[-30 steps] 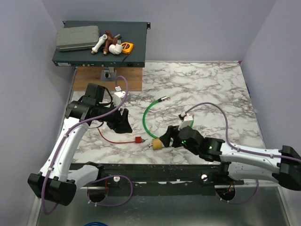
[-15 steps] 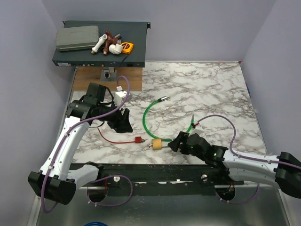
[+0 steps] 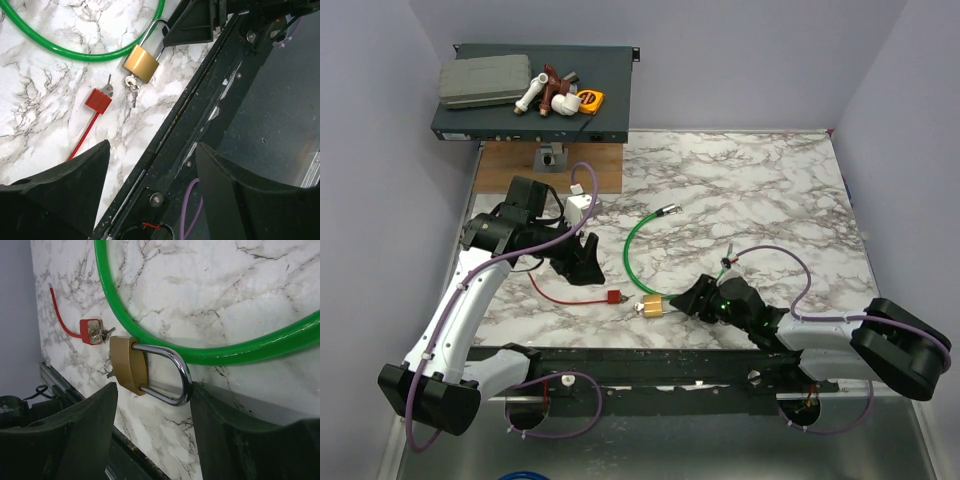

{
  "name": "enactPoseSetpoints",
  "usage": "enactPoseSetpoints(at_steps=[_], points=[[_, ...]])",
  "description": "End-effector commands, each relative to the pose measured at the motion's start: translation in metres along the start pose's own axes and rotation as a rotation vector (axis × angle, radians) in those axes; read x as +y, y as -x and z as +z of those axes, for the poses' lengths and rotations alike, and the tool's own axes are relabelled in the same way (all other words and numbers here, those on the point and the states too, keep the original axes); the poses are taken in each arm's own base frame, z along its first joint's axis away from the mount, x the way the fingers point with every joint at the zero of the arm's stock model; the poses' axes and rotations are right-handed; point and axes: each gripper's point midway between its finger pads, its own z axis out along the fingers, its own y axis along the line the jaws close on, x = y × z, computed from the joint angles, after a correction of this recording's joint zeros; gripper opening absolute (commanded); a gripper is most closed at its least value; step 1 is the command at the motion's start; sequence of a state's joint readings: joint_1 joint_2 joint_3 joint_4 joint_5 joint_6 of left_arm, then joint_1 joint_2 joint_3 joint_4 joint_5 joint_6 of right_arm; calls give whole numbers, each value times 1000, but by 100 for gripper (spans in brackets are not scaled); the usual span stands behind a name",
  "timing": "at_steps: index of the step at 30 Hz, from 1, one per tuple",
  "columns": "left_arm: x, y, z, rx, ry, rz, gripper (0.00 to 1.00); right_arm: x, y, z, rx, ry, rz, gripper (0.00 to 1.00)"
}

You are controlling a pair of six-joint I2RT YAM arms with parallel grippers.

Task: Unlock with the key
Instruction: Pick up the lock from the center of the board.

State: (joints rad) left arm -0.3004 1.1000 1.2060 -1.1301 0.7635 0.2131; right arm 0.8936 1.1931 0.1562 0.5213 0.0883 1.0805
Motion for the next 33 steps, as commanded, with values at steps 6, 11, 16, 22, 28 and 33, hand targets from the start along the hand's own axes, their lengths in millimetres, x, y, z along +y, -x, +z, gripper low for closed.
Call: enactPoseSetpoints(at_steps=[6,11,16,22,28,33], points=[[-6,-2,1,1,-29,44,71,10,-9,4,54,90,17,42],[-6,-7,0,5,-26,52,71,18,-1,3,4,145,31,2],[-8,-11,-2,14,-34,77,71,41,12,-3,-50,243,28,1],[-17,-6,-2,23,-81,108,71,82,39,-9,-116,311,-133,1],[-26,-18,19,30,-181,261,75,103,51,-9,-109,296,-326,1],[-20,-30,40,13,-226,404,79,103,45,2,-45,274,-422,0]])
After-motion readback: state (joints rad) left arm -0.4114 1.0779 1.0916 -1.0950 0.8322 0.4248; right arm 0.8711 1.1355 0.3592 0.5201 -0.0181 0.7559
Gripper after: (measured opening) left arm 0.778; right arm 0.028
